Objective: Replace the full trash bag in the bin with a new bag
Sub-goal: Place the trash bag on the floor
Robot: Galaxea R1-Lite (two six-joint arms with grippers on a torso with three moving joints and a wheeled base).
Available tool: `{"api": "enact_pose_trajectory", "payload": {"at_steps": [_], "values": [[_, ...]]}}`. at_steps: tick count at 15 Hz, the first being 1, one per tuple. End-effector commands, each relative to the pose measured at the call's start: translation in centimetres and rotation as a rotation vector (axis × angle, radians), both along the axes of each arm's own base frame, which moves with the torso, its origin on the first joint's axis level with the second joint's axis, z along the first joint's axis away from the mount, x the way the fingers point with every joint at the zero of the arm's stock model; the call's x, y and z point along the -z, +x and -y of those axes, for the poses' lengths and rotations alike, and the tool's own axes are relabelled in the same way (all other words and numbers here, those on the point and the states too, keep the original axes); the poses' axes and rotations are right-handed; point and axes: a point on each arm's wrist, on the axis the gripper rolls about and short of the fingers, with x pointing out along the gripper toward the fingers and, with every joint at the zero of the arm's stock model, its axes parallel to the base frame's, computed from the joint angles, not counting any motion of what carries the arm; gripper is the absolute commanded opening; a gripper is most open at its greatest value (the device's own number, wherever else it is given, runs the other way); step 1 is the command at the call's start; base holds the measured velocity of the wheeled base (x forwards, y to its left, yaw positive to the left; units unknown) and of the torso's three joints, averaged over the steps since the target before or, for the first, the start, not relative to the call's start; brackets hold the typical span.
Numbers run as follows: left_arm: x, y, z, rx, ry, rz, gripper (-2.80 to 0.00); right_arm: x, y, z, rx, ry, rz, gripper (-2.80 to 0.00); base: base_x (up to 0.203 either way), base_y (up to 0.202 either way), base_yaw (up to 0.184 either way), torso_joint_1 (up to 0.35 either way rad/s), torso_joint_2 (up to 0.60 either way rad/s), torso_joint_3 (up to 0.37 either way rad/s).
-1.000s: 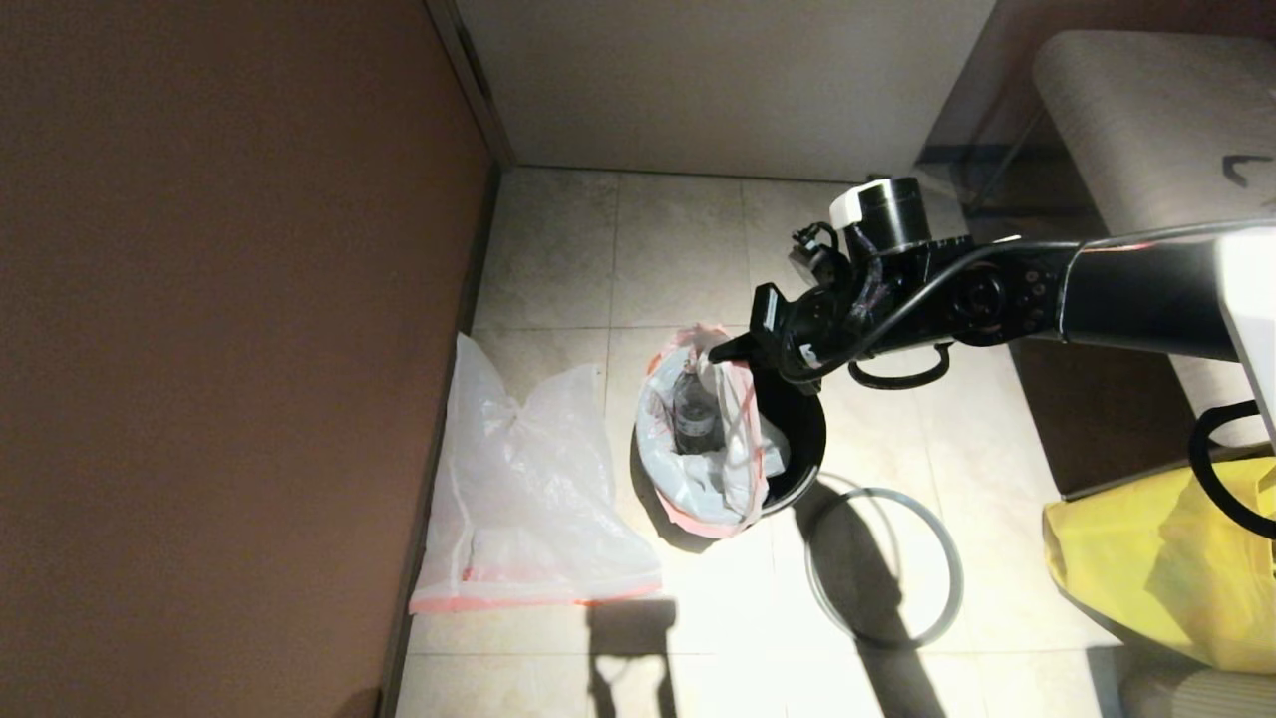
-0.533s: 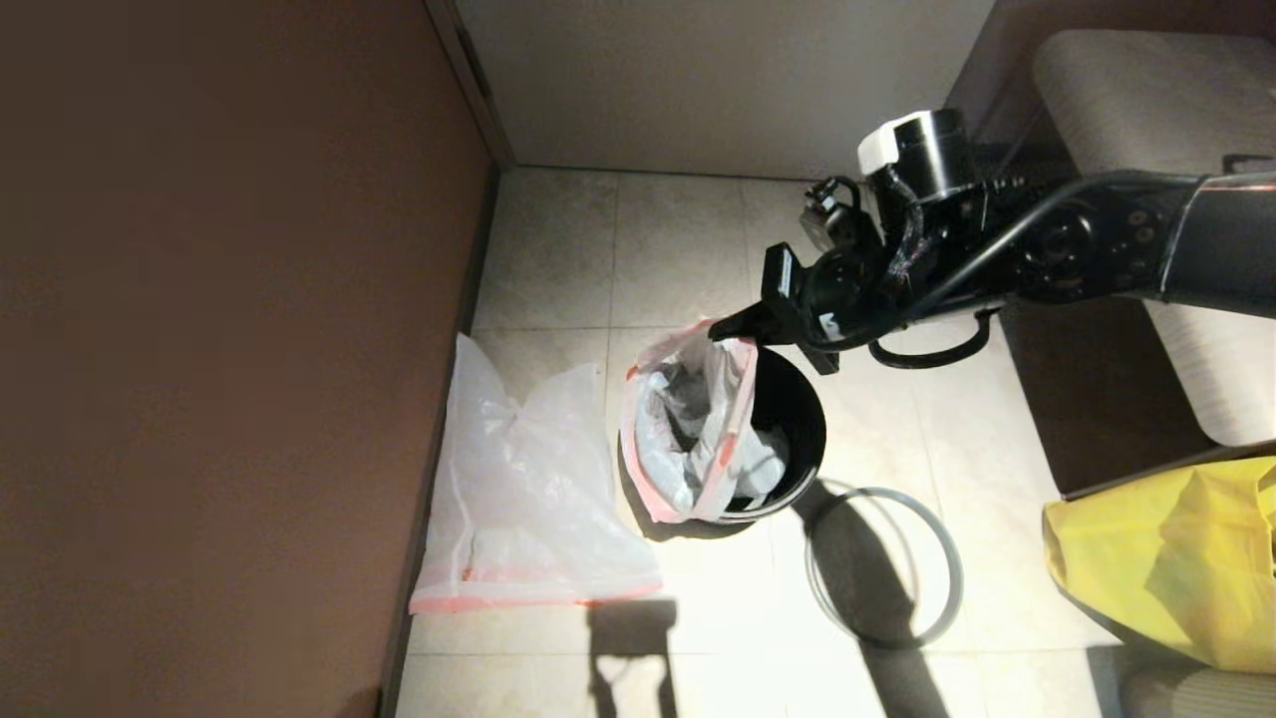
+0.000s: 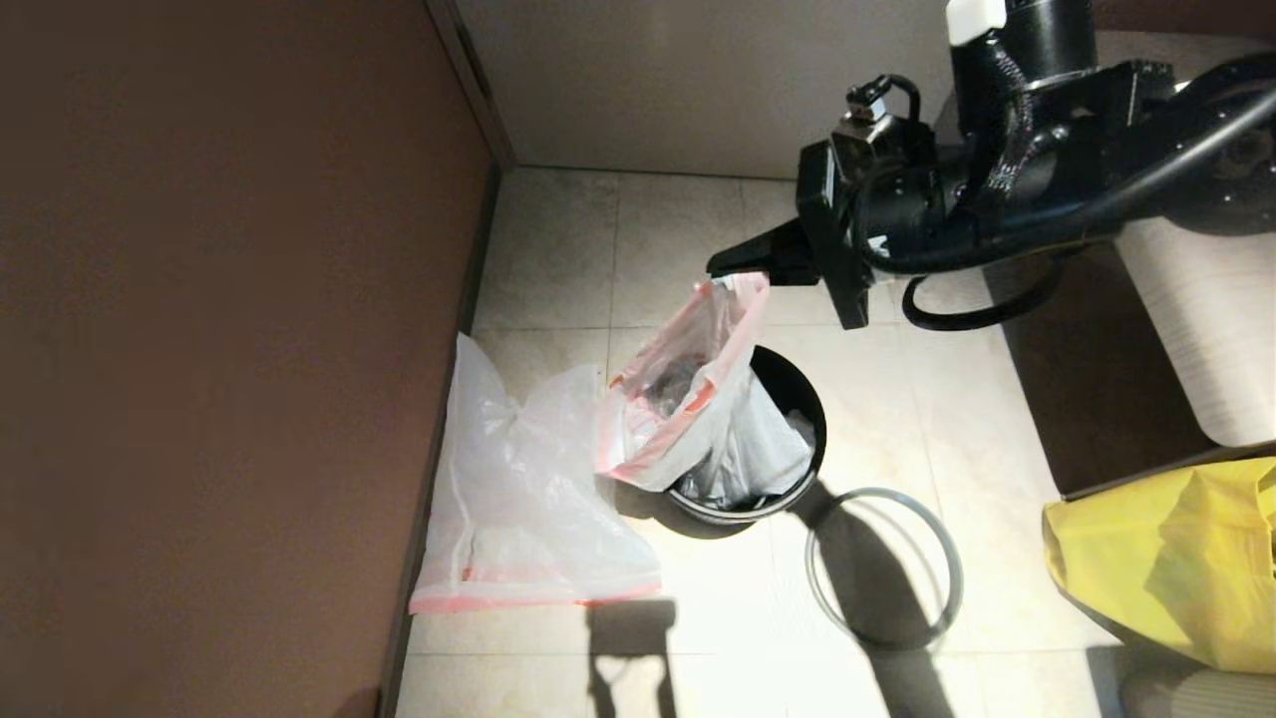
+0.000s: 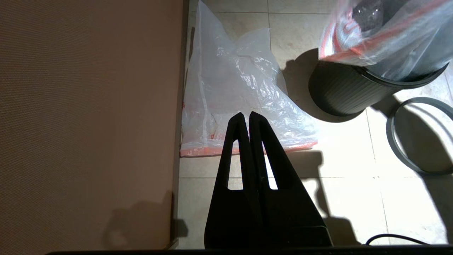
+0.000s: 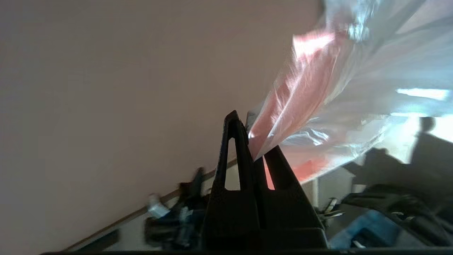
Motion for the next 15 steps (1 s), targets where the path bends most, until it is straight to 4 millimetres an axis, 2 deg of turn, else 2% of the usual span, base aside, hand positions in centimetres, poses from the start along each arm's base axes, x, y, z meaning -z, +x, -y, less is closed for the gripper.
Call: {"api": "enact_pose_trajectory", "payload": {"at_steps": [1, 5, 9, 15], "values": [[0.0, 0.0, 0.0, -0.001, 0.000, 0.000, -2.80, -1.8, -1.5, 0.8, -0.006, 0.032, 0.034, -2.80, 0.000, 0.000, 0.000, 0.000, 0.00, 0.000], [0.0, 0.0, 0.0, -0.001, 0.000, 0.000, -2.80, -3.7, -3.3, 1.6, -0.017, 0.064, 0.097, -2.80, 0.000, 0.000, 0.000, 0.000, 0.00, 0.000], [0.0, 0.0, 0.0, -0.001, 0.000, 0.000, -2.80, -7.5, -5.6, 2.9, -0.010, 0.167, 0.301, -2.80, 0.000, 0.000, 0.000, 0.000, 0.00, 0.000], [0.0, 0.0, 0.0, -0.001, 0.000, 0.000, -2.80, -12.7, -10.0, 7.6, 0.193, 0.229, 0.654, -2.80, 0.000, 0.000, 0.000, 0.000, 0.00, 0.000]]}}
